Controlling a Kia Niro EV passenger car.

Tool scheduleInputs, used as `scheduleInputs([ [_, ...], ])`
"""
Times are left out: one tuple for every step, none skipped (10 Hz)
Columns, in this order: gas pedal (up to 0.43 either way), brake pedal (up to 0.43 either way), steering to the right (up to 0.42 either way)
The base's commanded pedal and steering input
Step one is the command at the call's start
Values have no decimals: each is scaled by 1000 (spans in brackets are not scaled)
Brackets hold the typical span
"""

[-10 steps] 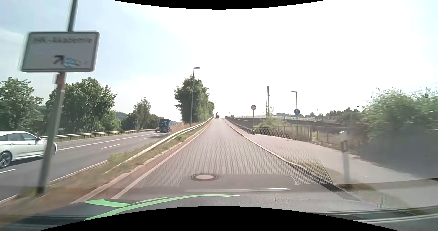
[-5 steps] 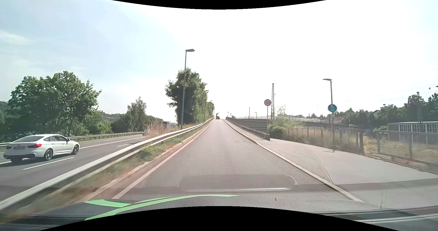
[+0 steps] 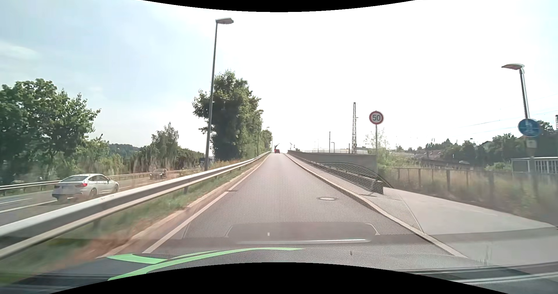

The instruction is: Follow the waypoints while adhering to traffic rules and regulations

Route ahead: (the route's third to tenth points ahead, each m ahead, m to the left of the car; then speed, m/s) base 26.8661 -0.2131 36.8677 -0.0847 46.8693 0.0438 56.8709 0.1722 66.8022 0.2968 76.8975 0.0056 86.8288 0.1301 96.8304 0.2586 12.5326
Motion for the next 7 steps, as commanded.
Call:
scheduleInputs([
  [0,0,0],
  [0,0,0],
  [87,0,0],
  [98,0,0],
  [98,0,0],
  [98,0,0],
  [98,0,0],
])
